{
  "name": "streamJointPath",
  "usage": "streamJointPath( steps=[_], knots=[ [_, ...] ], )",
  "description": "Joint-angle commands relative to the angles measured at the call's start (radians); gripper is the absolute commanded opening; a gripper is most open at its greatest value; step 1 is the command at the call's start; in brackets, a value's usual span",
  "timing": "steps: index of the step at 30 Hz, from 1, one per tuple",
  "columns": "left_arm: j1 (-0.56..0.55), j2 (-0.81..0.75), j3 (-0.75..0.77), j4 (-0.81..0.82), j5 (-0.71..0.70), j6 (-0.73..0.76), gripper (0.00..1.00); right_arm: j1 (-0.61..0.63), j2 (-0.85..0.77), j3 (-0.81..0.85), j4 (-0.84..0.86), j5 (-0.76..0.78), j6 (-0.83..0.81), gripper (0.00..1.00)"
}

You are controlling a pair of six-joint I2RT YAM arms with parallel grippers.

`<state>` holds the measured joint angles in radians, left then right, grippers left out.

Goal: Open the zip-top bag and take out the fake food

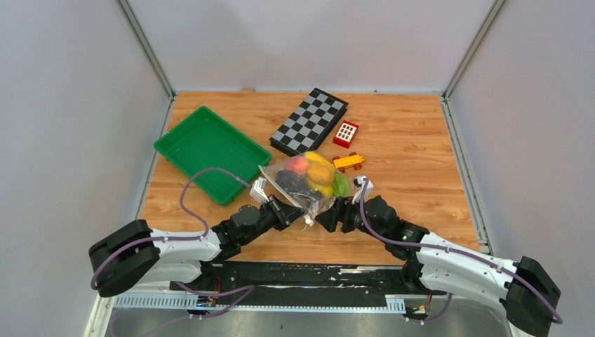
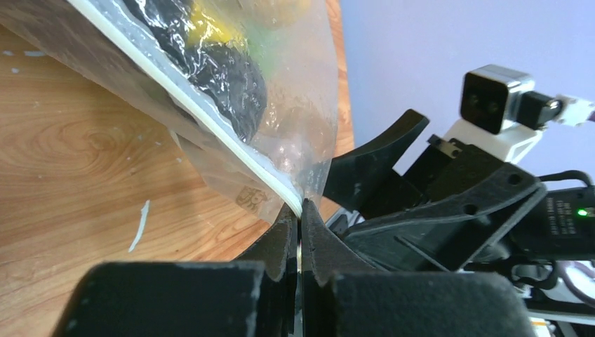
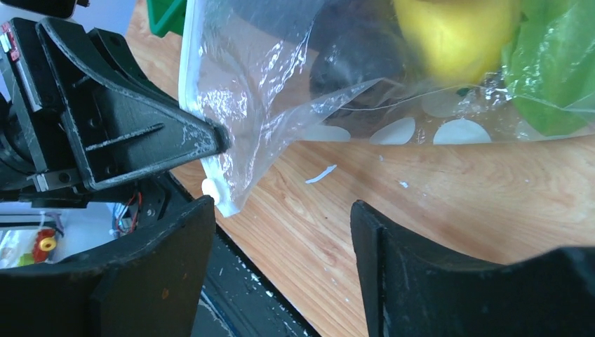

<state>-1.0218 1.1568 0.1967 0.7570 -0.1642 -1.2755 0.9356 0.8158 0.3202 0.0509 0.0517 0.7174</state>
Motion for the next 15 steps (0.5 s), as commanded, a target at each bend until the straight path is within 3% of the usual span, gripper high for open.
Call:
streamJointPath(
  steps=[1, 15],
  knots=[
    [-0.007, -0.043, -0.015, 0.096, -0.051, -0.045, 0.00, 0.003, -0.022, -0.024, 0.162, -0.091, 0.010, 0.65],
    [-0.007, -0.032, -0.019, 0.186, -0.062, -0.134, 0.00, -0.009, 0.103, -0.051, 0.446, -0.267, -0.022, 0.47]
  ],
)
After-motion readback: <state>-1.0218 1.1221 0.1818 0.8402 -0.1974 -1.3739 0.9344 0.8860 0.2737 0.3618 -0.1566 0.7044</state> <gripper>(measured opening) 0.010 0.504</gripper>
